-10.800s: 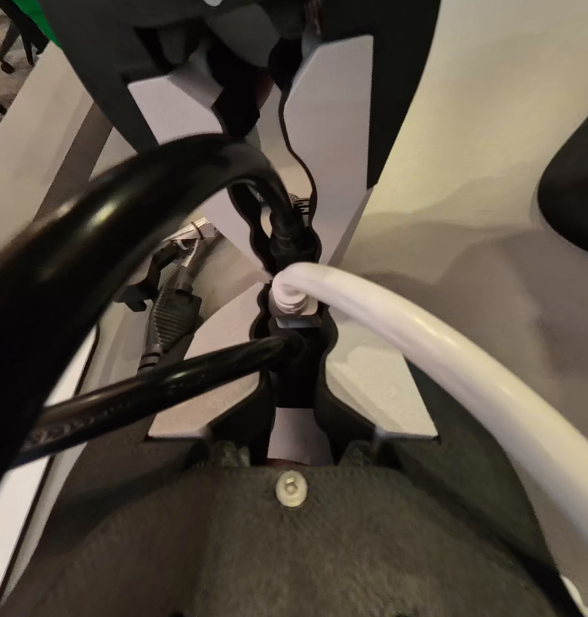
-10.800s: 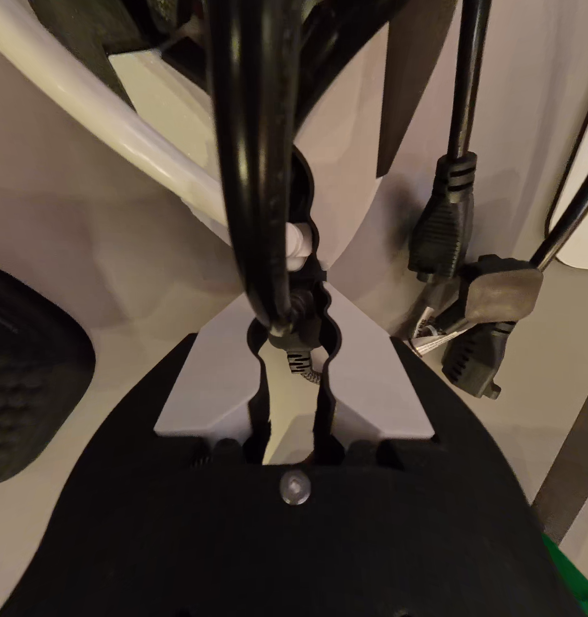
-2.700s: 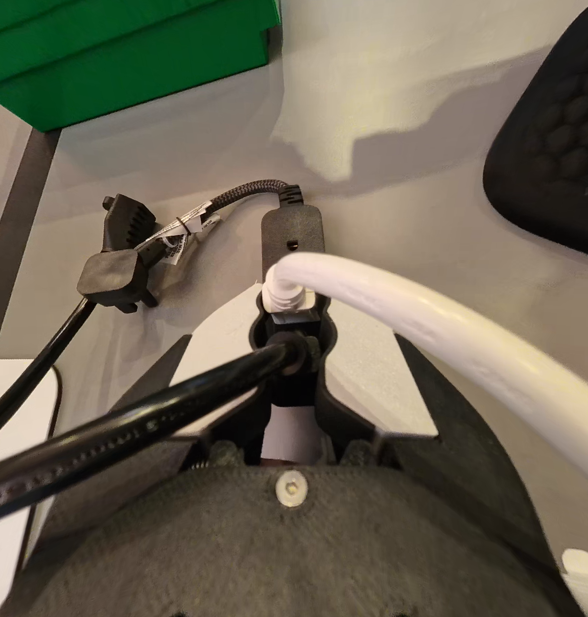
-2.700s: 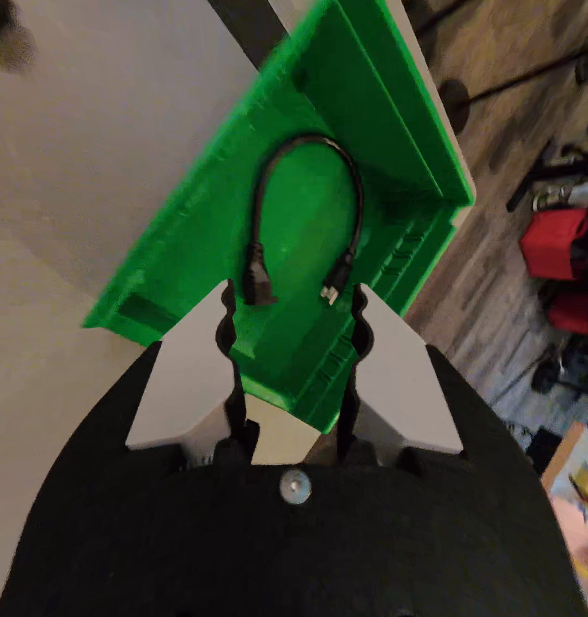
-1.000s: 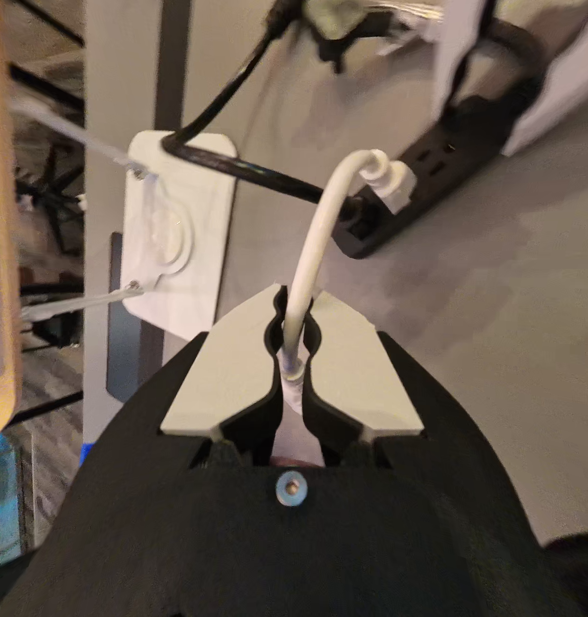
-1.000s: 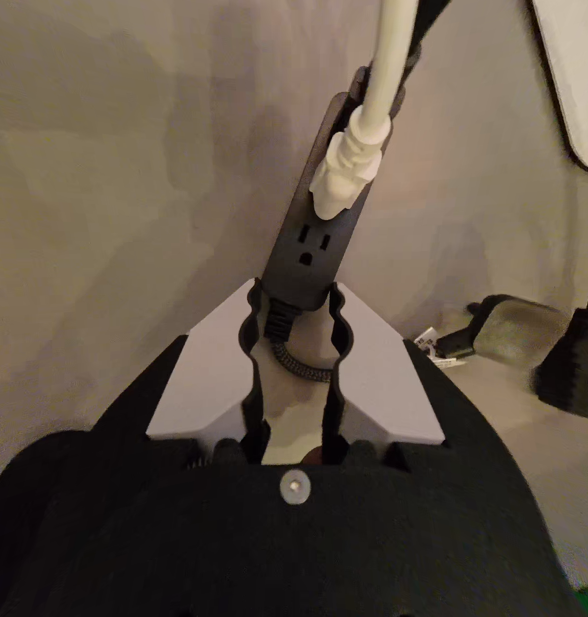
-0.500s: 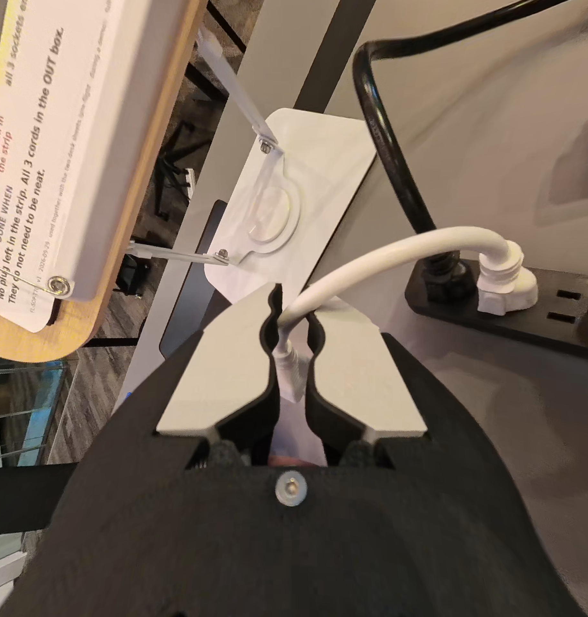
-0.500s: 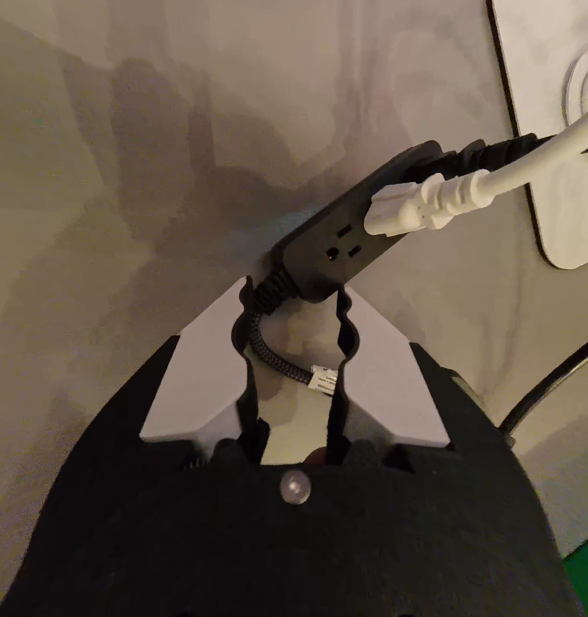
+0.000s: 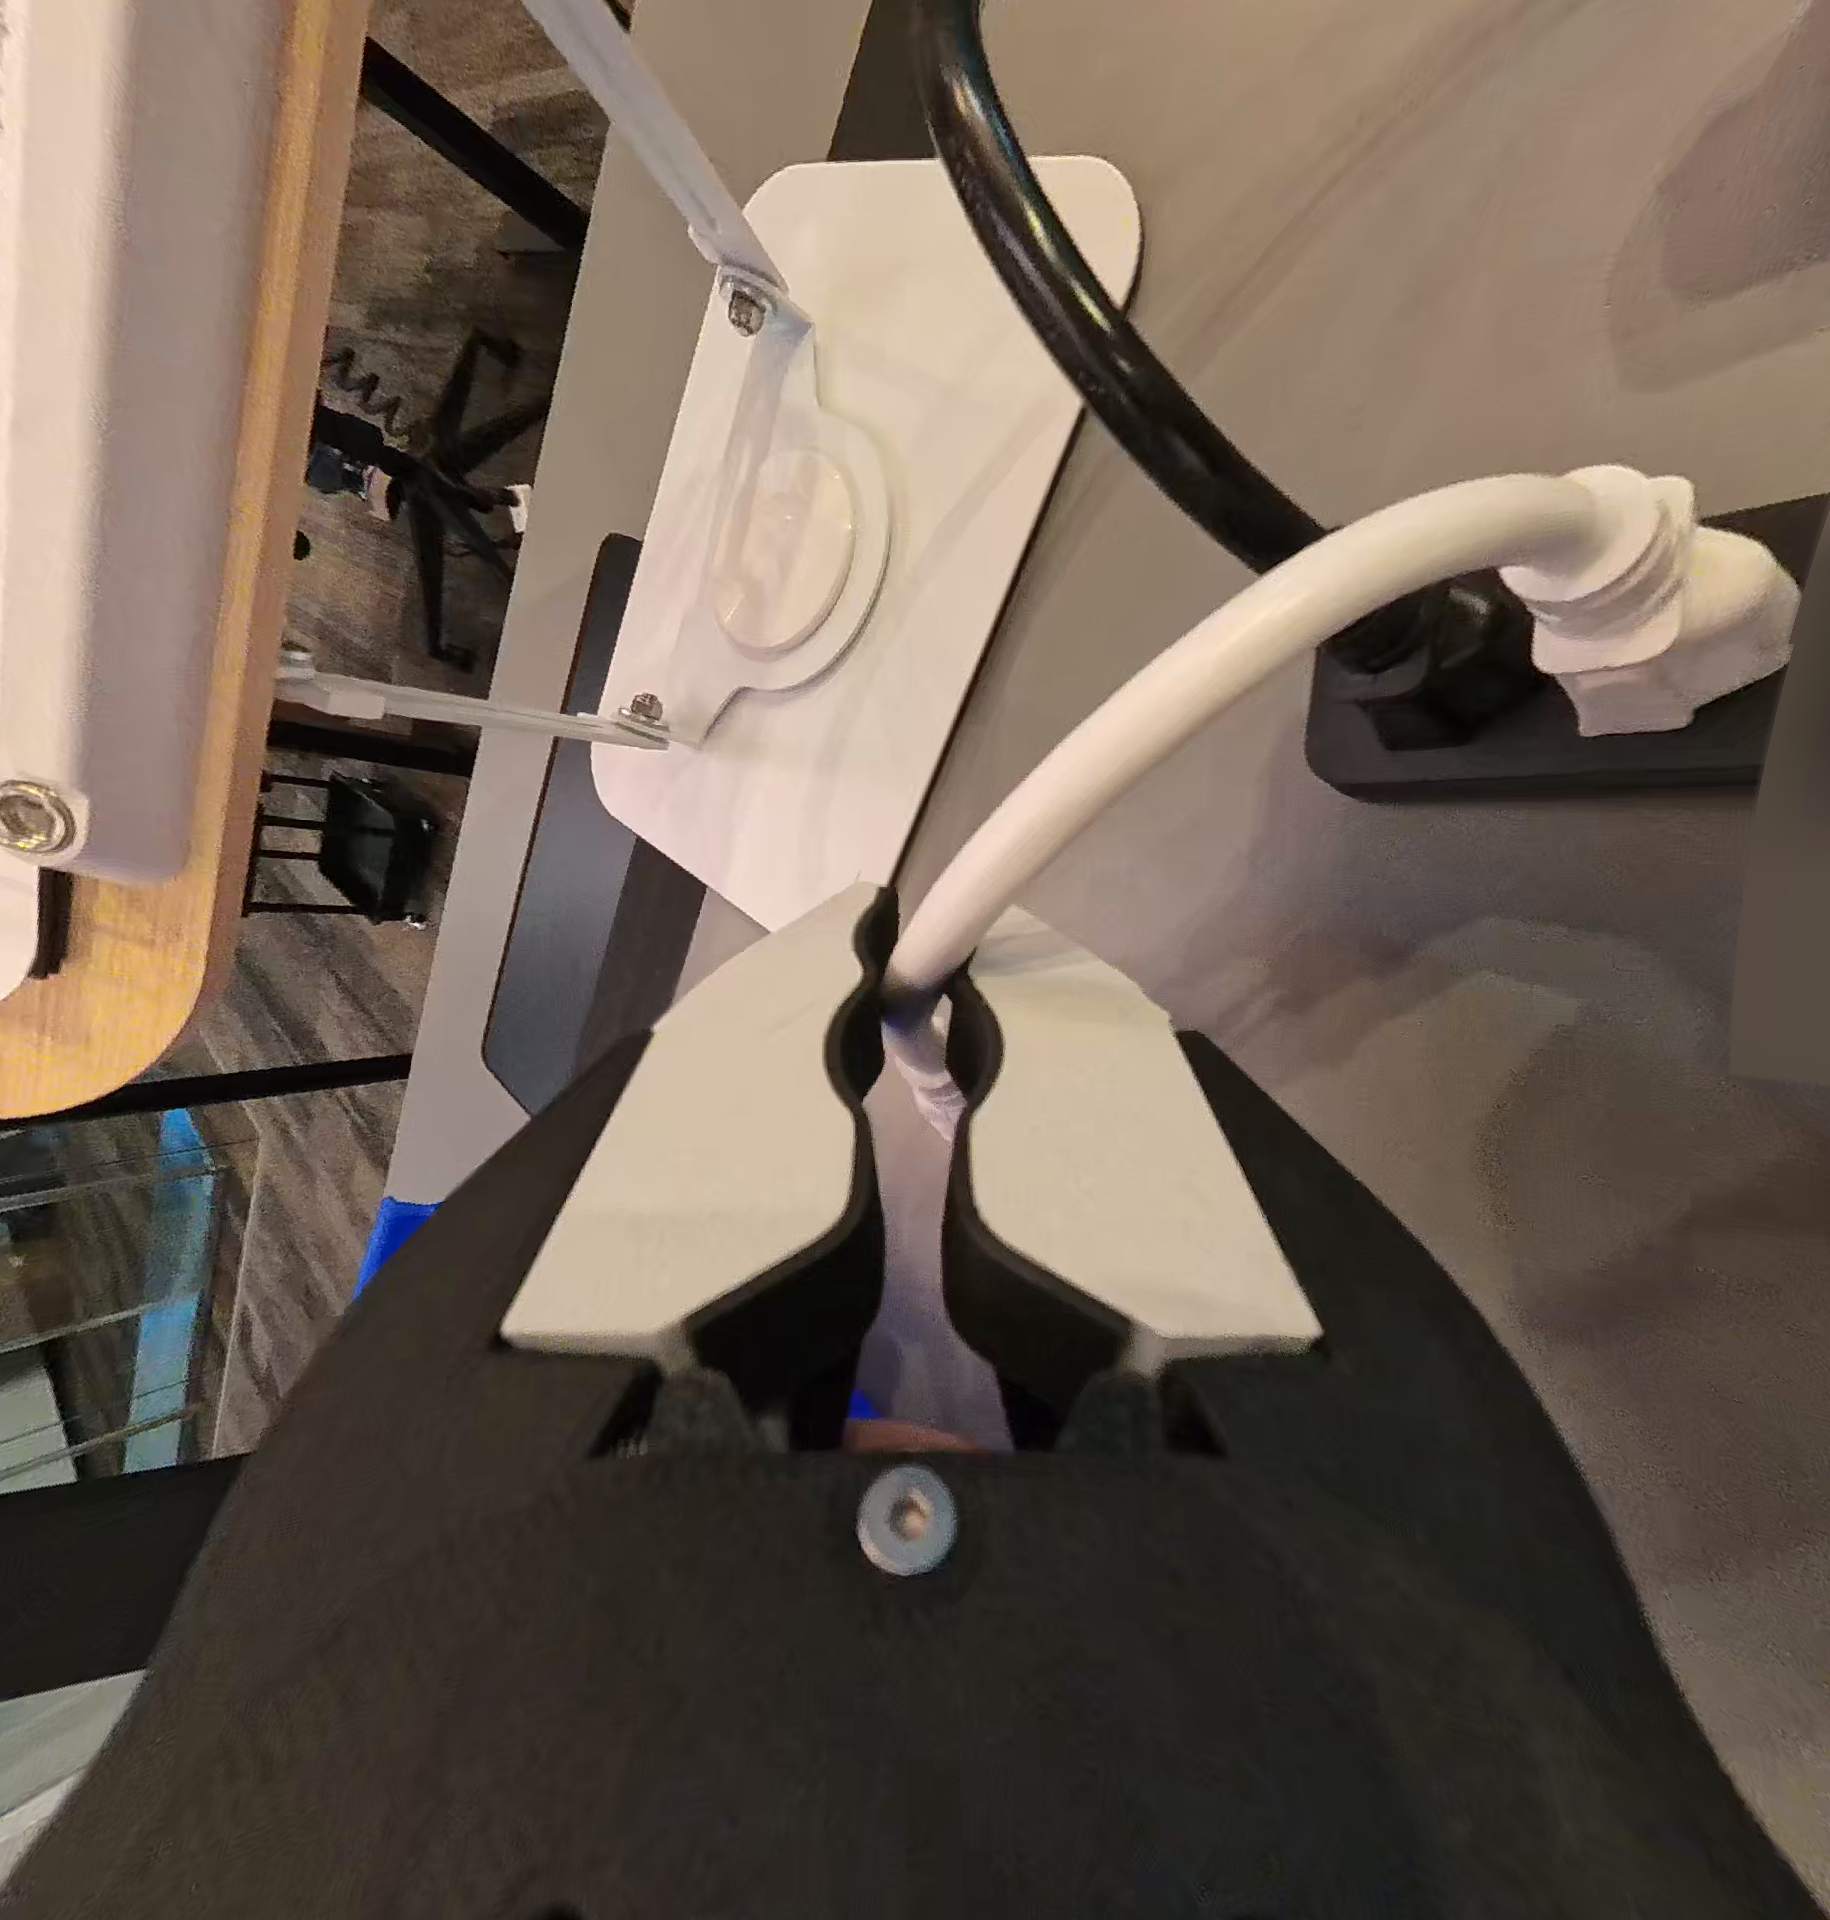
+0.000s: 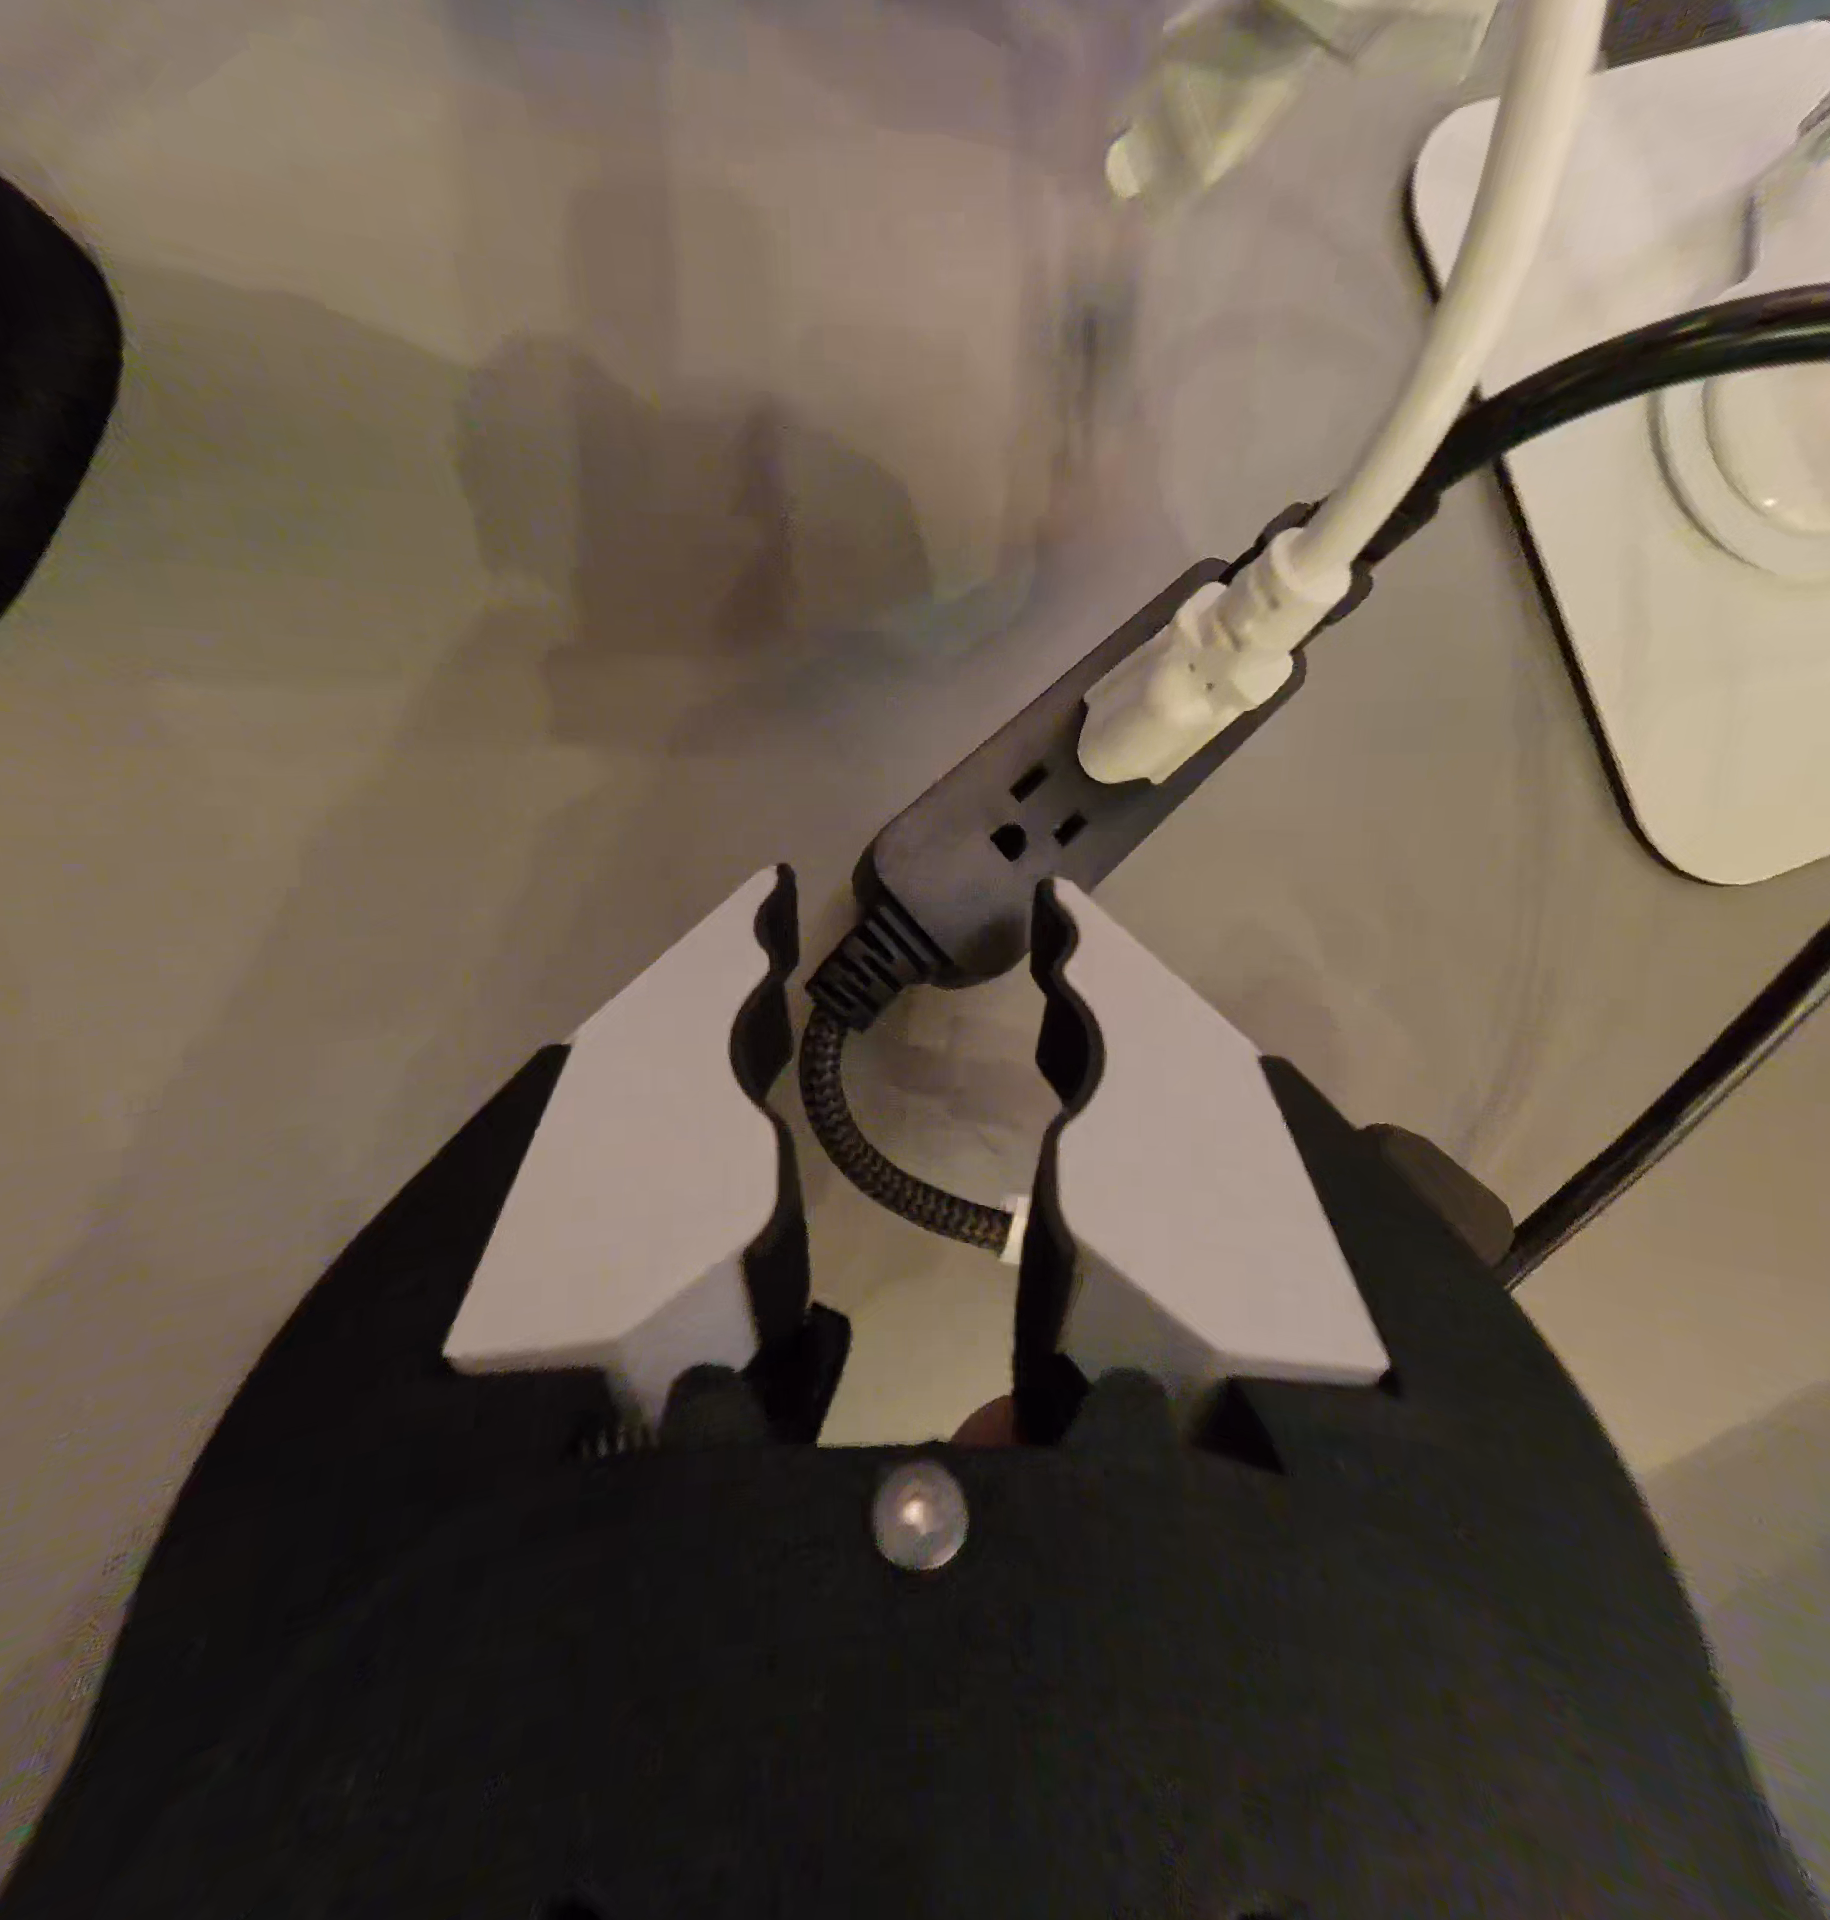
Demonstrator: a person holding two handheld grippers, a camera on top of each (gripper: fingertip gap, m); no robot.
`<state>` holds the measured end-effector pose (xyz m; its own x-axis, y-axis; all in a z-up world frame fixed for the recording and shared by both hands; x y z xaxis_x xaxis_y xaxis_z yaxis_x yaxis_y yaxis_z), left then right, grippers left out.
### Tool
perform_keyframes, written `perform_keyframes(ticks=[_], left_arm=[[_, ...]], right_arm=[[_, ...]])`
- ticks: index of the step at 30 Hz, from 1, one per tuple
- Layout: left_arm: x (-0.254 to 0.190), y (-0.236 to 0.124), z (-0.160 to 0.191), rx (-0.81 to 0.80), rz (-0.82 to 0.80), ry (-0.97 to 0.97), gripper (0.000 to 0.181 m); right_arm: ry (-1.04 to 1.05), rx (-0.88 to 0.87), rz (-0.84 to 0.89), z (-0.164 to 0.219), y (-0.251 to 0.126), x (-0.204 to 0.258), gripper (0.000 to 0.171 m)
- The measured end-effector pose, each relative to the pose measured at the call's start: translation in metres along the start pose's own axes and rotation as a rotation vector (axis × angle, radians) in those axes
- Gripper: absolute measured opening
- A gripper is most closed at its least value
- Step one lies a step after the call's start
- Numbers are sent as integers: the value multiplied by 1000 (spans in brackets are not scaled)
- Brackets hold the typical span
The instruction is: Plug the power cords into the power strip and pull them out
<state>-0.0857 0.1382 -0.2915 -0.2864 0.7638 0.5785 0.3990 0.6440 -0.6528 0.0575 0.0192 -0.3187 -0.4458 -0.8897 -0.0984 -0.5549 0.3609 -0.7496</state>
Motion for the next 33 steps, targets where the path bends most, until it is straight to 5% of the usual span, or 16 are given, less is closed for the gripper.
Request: perform_keyframes(ticks=[3, 7, 14, 20, 28, 33], left_arm=[[-2, -2, -2, -6, 17, 13, 7], [-4, -7, -4, -16, 47, 3, 13], [0, -38, -14, -131, 167, -119, 26], [-25, -85, -24, -191, 459, -96, 25], [-53, -8, -18, 45, 460, -90, 63], [-53, 22, -19, -70, 410, -173, 79]], right_arm=[[-74, 38, -2, 5, 4, -2, 17], [-149, 77, 31, 11, 19, 5, 7], [-61, 31, 59, 5, 27, 4, 6], [-6, 0, 56, 2, 30, 1, 6], [32, -18, 40, 2, 31, -1, 5], [31, -25, 45, 1, 32, 0, 4]])
Point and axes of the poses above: each gripper's, where its closed fingertips meet, y out along the fingers, z out of its underside, x = y × z across the jaws, the point moved 8 cm from there along -y, back along the fingers, and after that the axes turned 5 degrees about -x, right-handed, at the moved point
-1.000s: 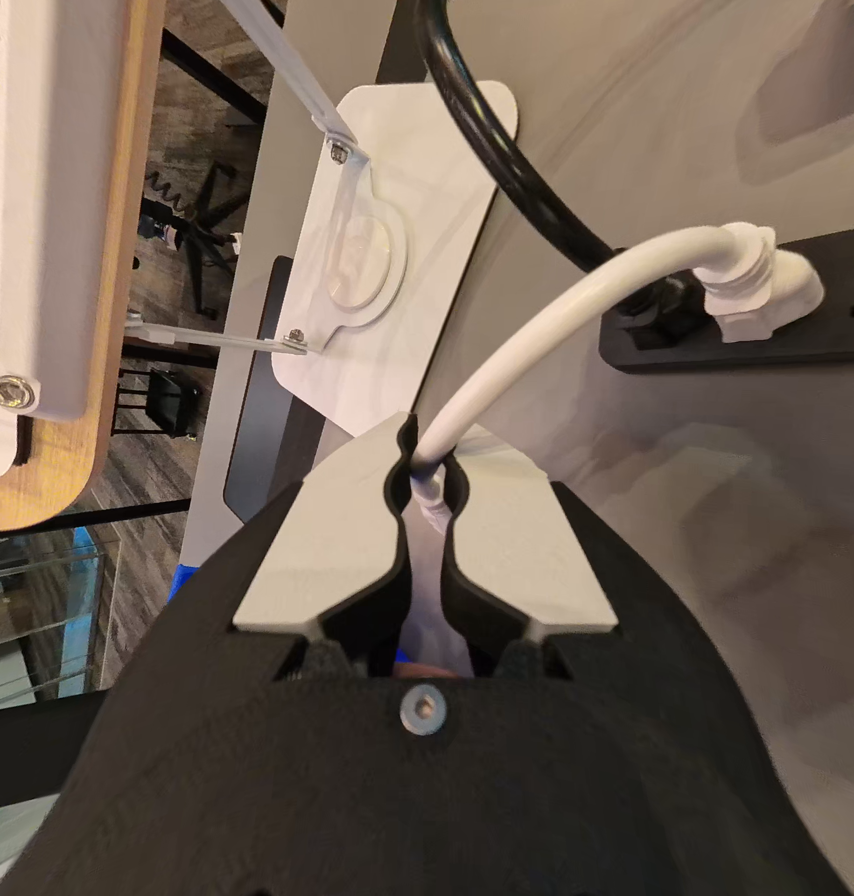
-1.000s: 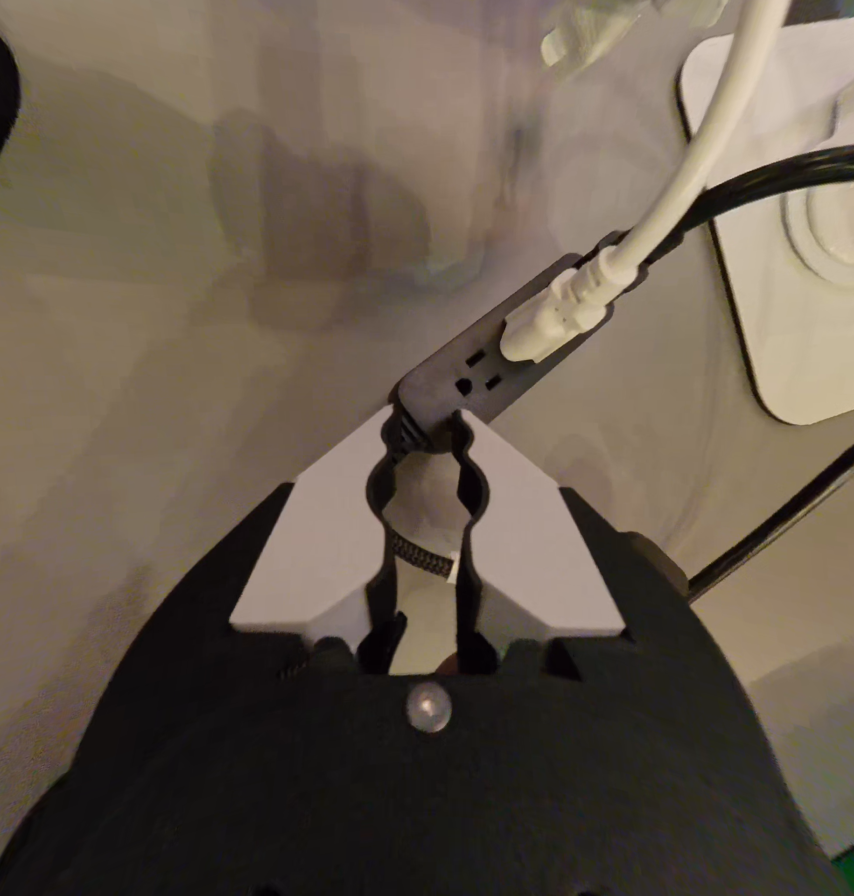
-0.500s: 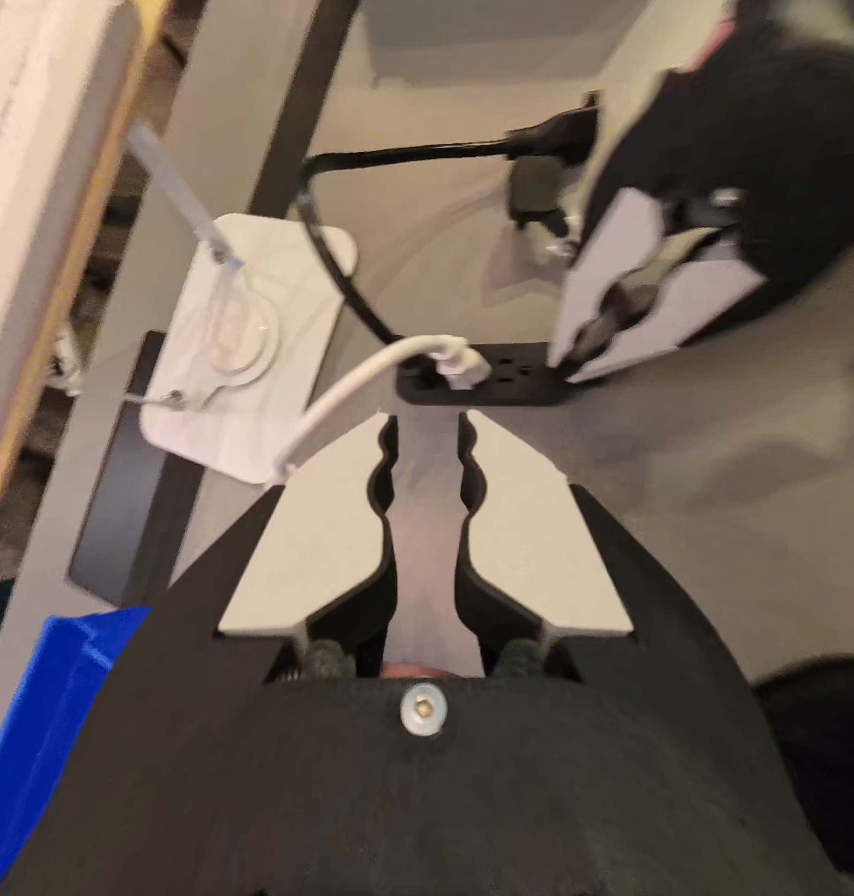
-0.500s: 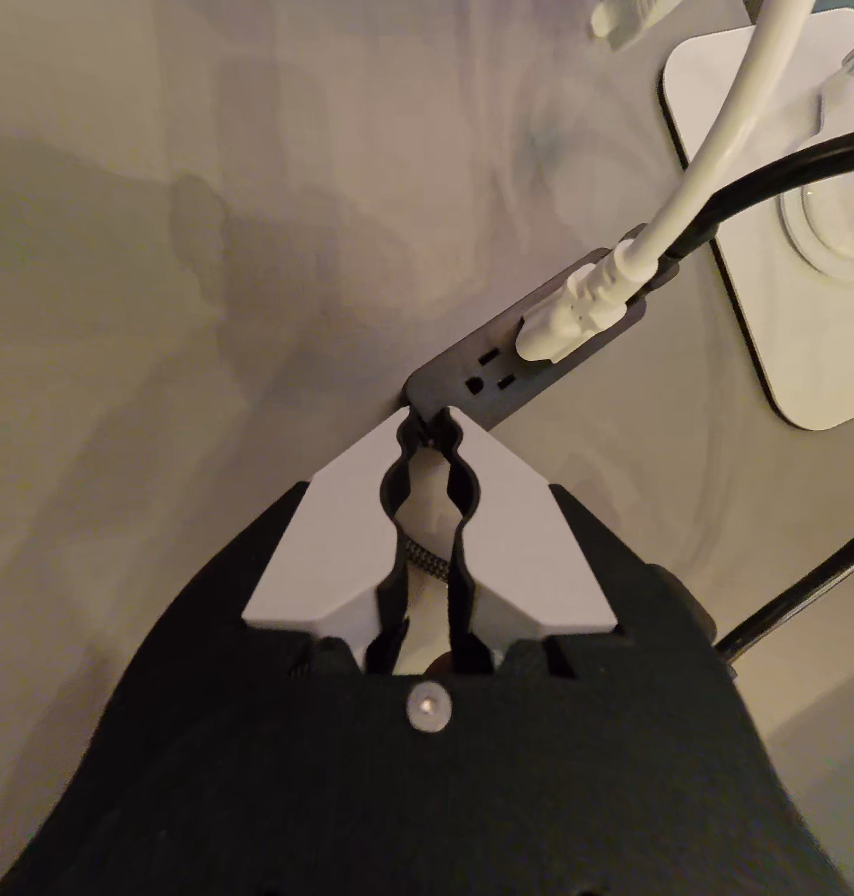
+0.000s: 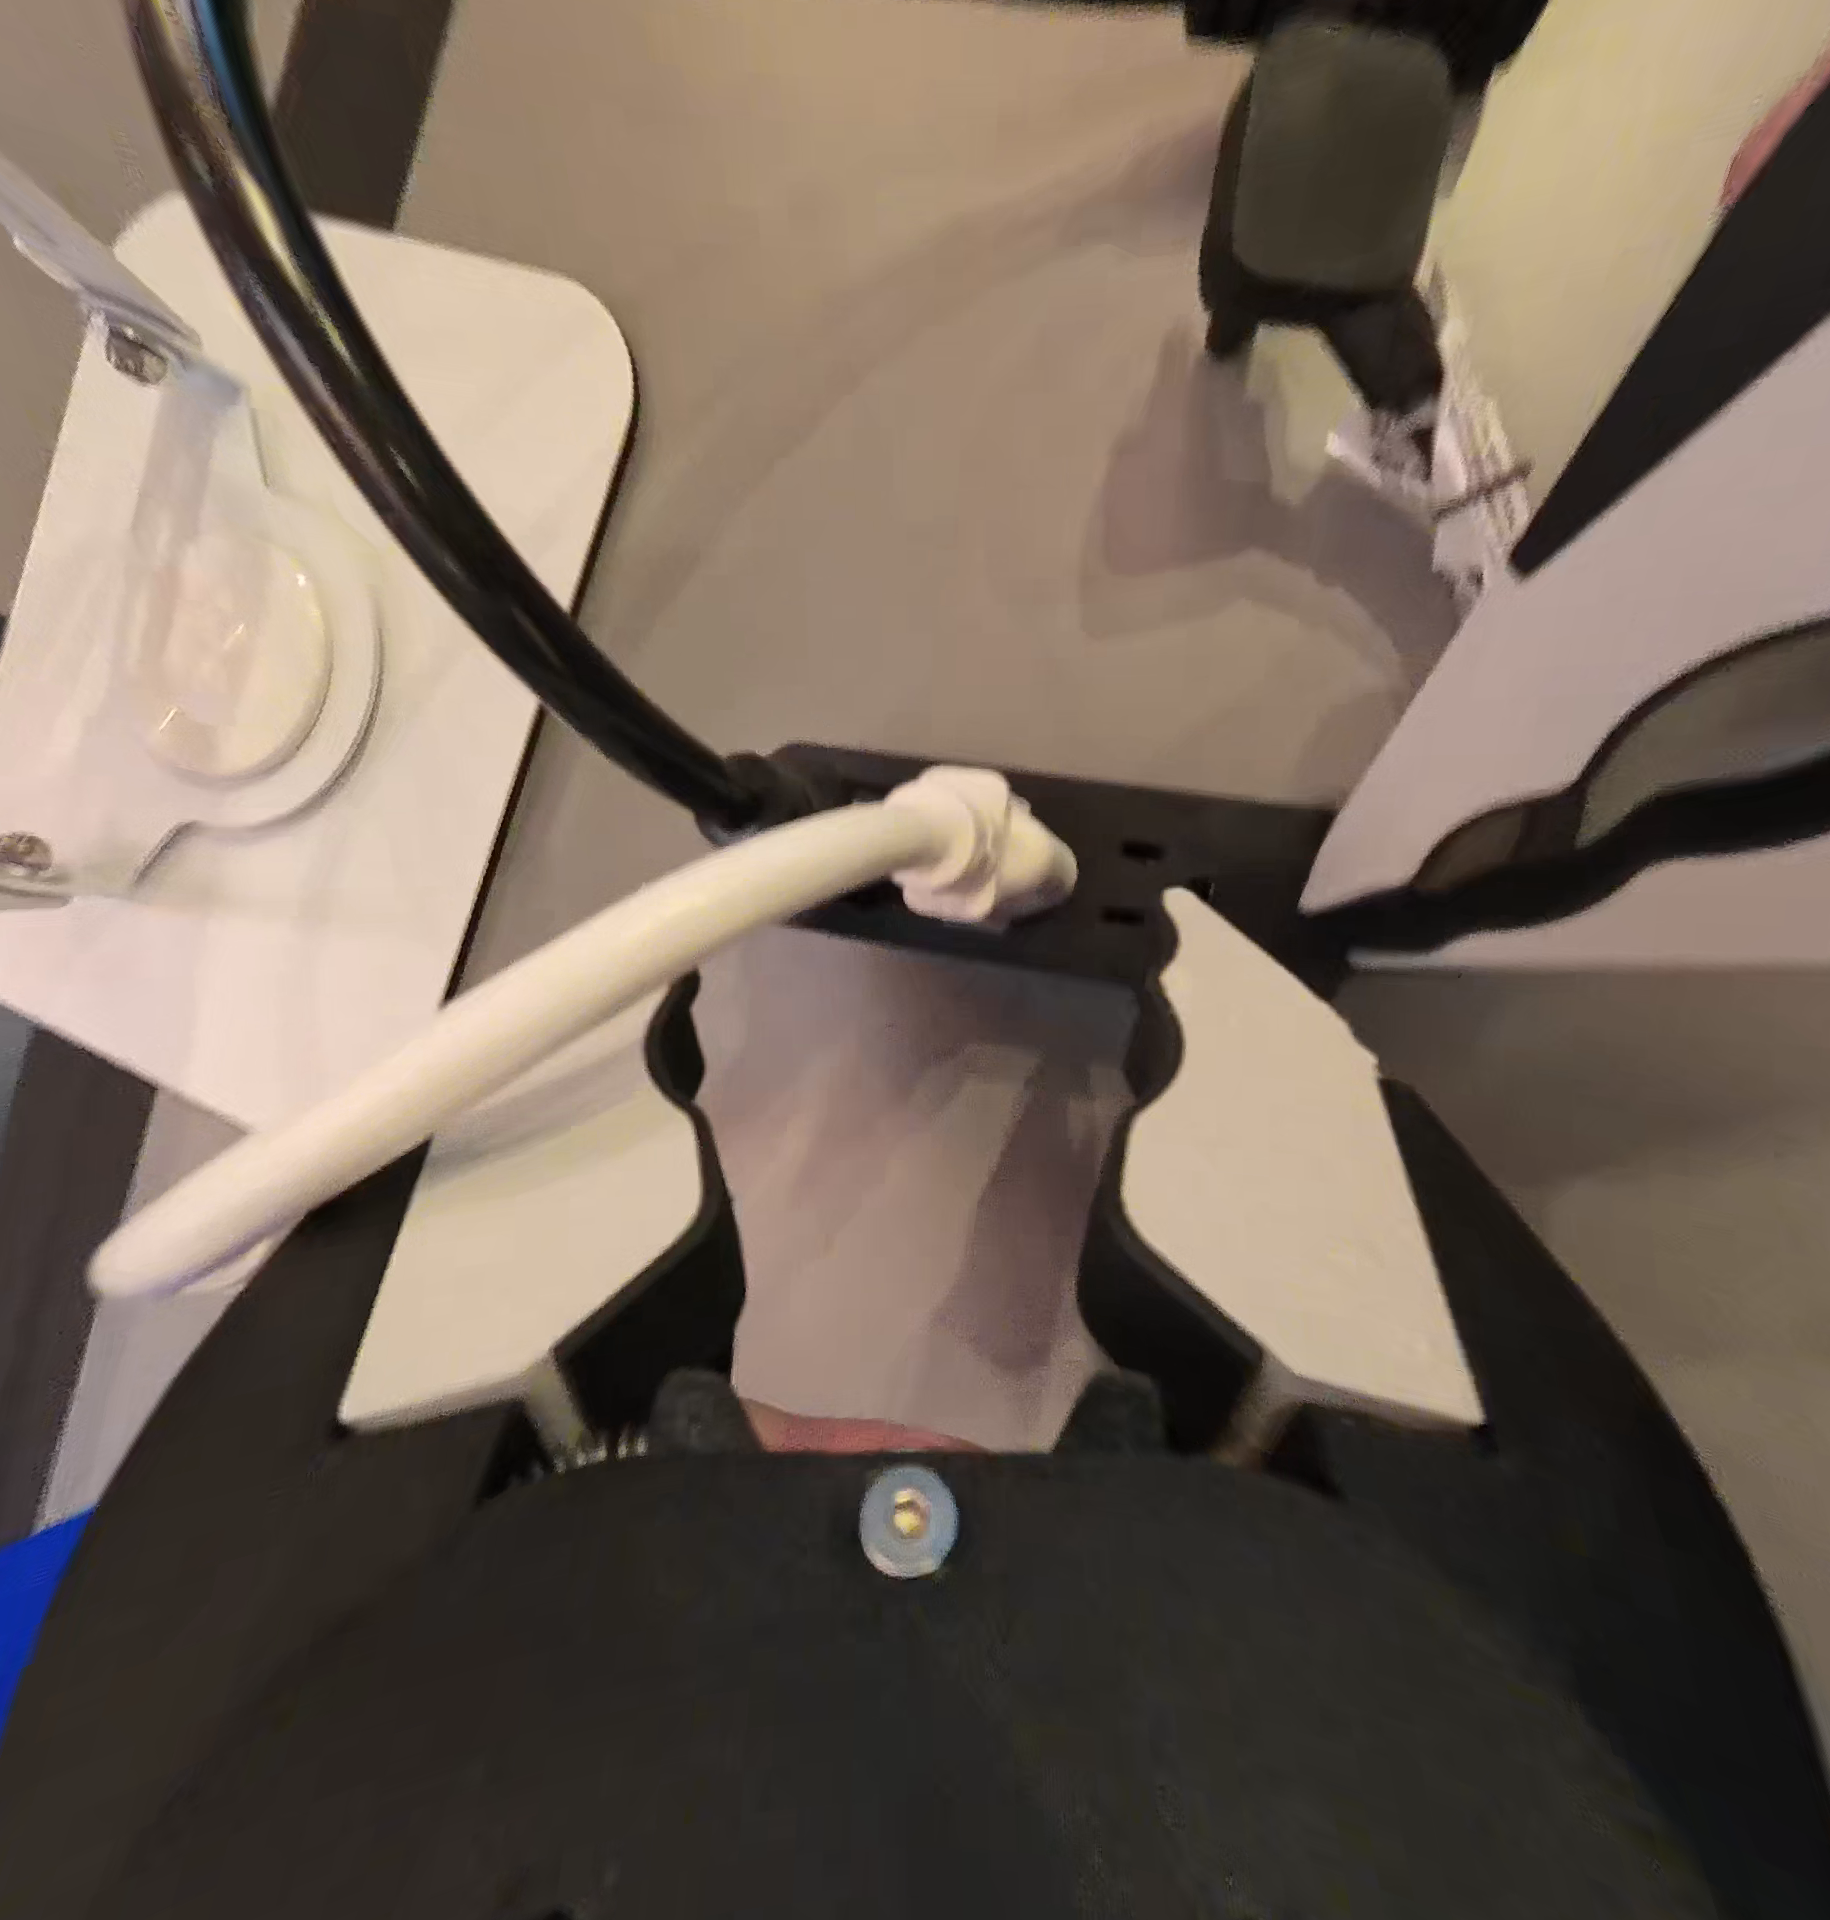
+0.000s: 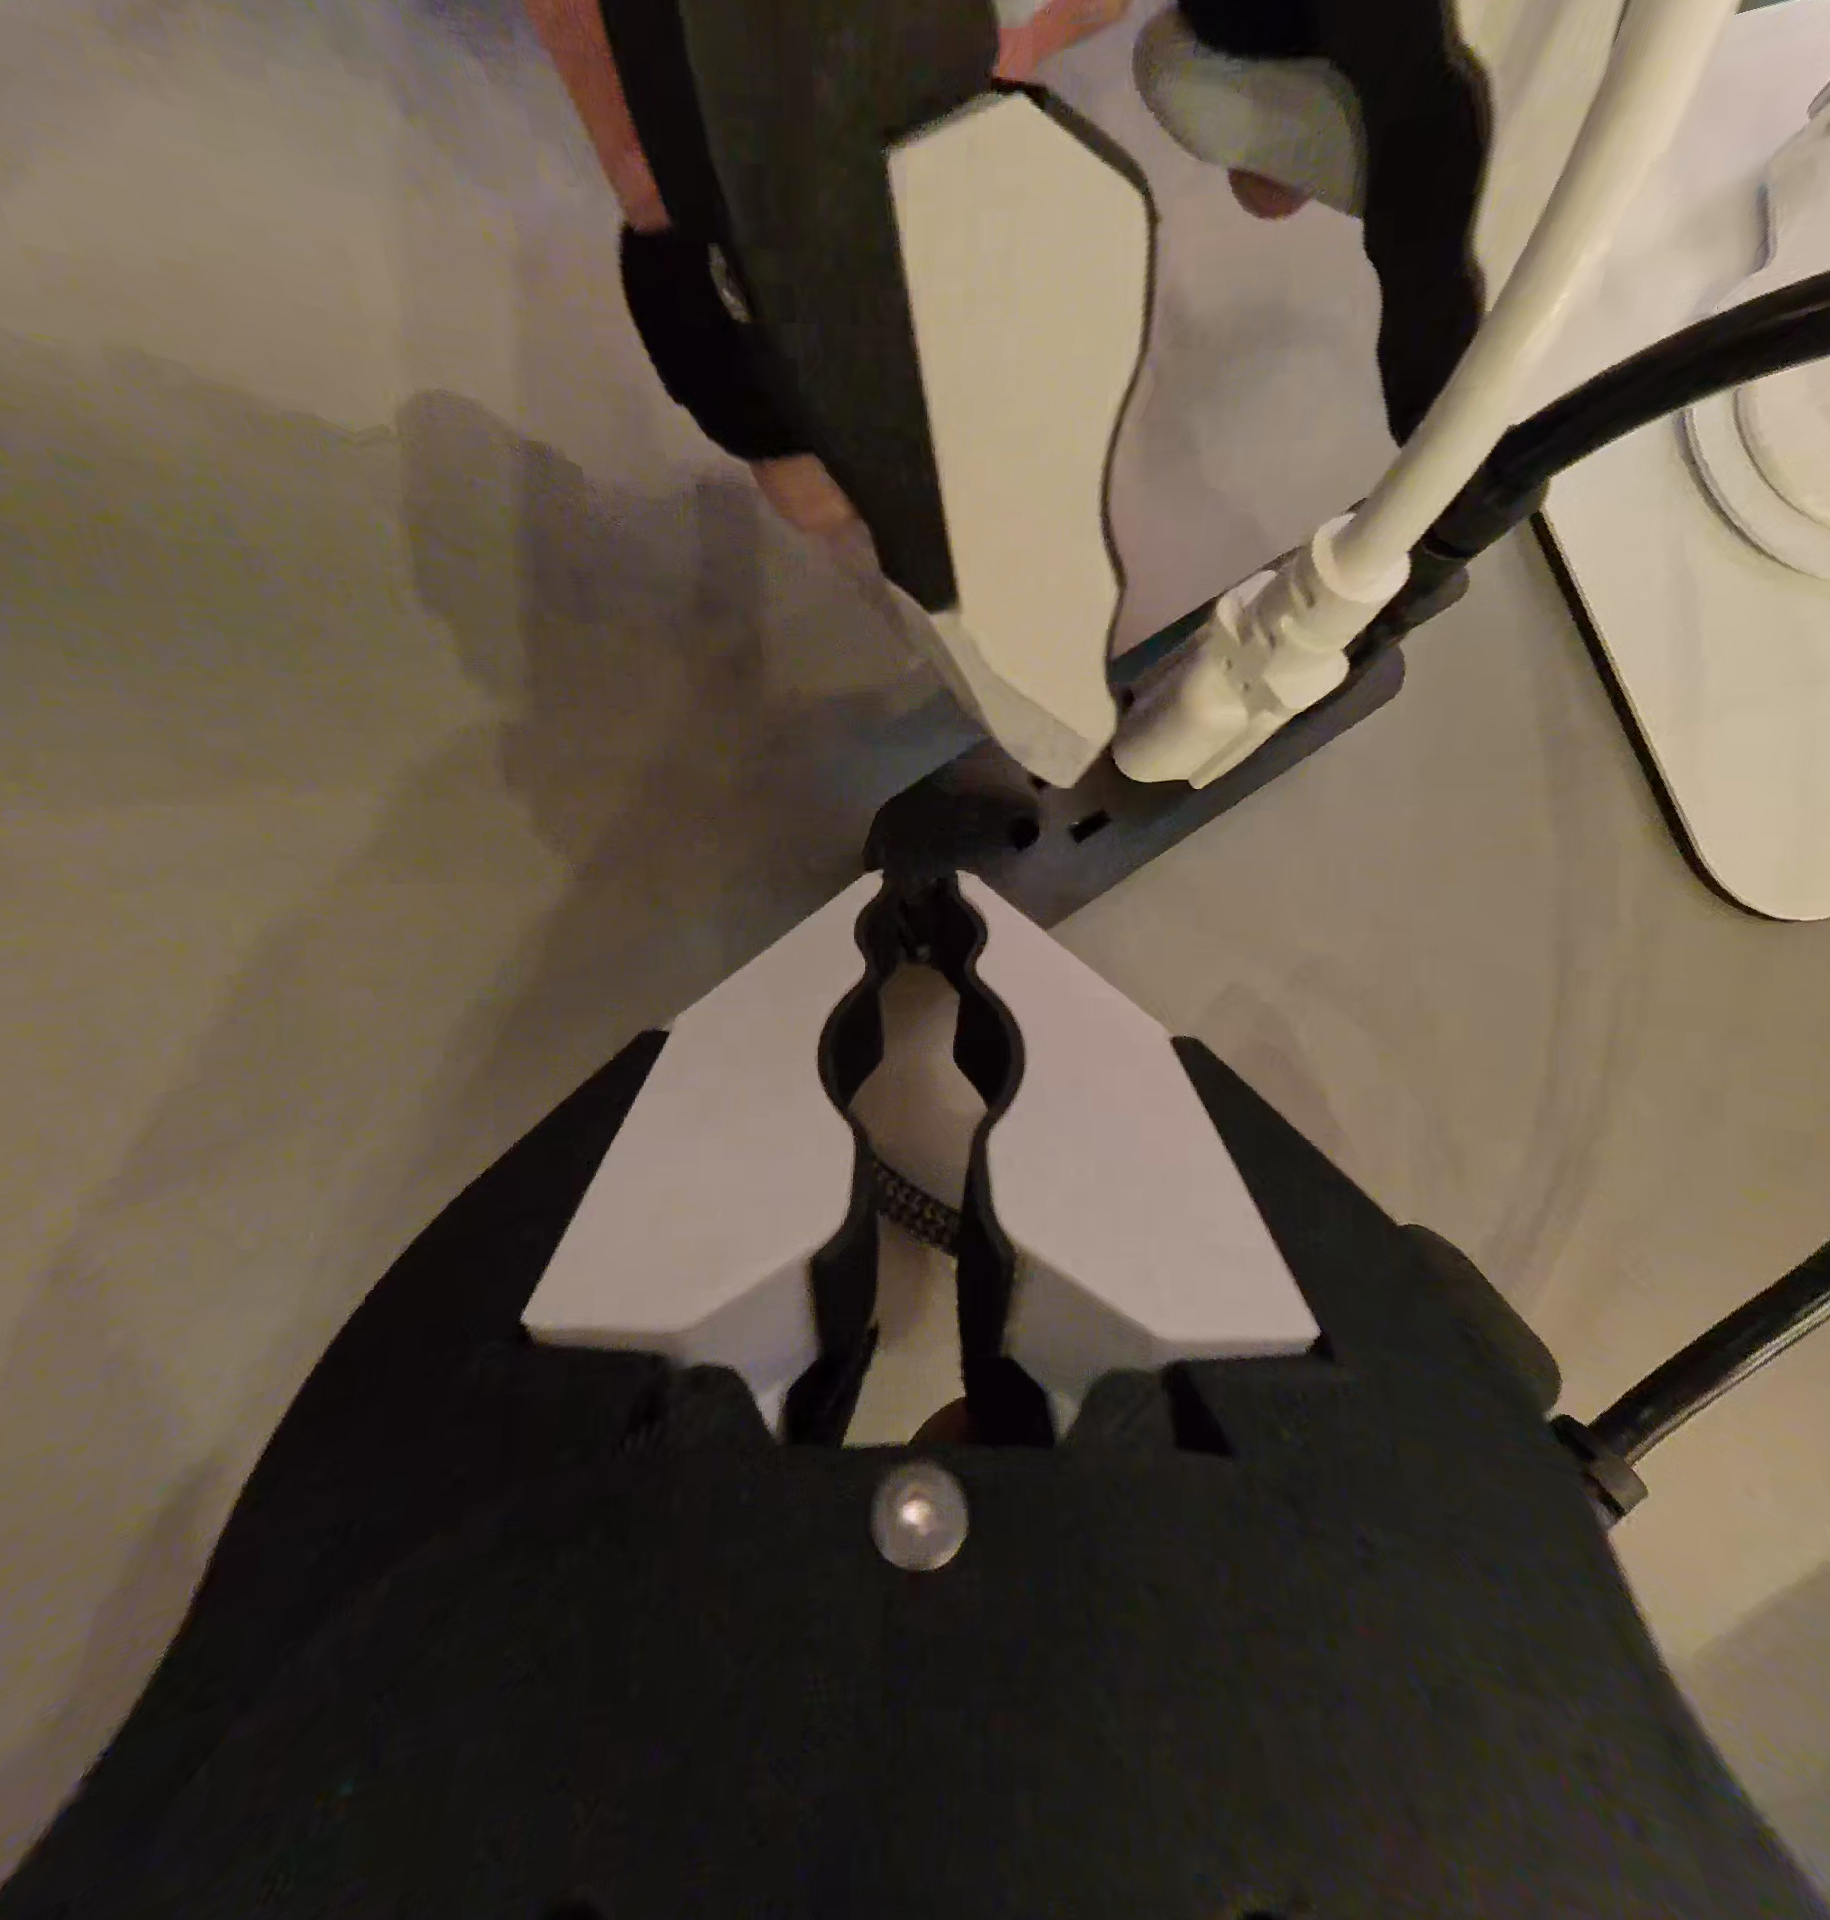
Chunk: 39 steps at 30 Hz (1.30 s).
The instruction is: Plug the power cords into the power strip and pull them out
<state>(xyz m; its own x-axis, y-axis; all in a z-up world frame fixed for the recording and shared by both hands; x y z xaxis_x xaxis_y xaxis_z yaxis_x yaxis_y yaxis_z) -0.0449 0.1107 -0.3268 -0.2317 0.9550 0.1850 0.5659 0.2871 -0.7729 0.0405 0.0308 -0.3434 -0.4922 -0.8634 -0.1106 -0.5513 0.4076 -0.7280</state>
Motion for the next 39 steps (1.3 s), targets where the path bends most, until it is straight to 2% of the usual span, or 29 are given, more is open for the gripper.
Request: perform_keyframes(ticks=[4, 11, 14, 17, 20, 23, 26, 27, 30, 31, 34, 36, 39], left_arm=[[1, 18, 3, -95, 32, -31, 70], [3, 23, 10, -222, 99, -67, 63], [5, 23, 12, -240, 95, -65, 58], [5, 23, 13, -254, 100, -62, 58], [6, 23, 14, -261, 105, -57, 58], [5, 24, 14, -272, 111, -53, 58], [5, 24, 13, -270, 113, -48, 59], [5, 24, 14, -273, 115, -46, 59], [4, 24, 13, -275, 120, -38, 59], [4, 24, 13, -276, 123, -36, 59], [4, 24, 13, -276, 127, -30, 59], [4, 24, 13, -274, 127, -25, 59], [3, 24, 10, -263, 118, -4, 59]], right_arm=[[3, -13, -8, -1, 1, 0, 3], [6, -31, -25, -1, 2, -1, 3], [-26, -16, -29, -2, -1, -1, 13], [-80, -78, -25, -10, -19, -9, 22], [-165, -133, -25, -22, -43, -30, 36], [-347, -173, 14, -38, -58, -52, 39], [-542, -109, 80, -53, -52, -73, 54], [-621, -72, 102, -57, -47, -79, 55], [-860, -15, 167, -67, -29, -92, 50], [-901, 11, 183, -69, -23, -97, 44], [-932, 85, 225, -72, -9, -110, 26], [-872, 142, 216, -74, -10, -114, 14], [-847, 245, 201, -71, -16, -113, 10]])
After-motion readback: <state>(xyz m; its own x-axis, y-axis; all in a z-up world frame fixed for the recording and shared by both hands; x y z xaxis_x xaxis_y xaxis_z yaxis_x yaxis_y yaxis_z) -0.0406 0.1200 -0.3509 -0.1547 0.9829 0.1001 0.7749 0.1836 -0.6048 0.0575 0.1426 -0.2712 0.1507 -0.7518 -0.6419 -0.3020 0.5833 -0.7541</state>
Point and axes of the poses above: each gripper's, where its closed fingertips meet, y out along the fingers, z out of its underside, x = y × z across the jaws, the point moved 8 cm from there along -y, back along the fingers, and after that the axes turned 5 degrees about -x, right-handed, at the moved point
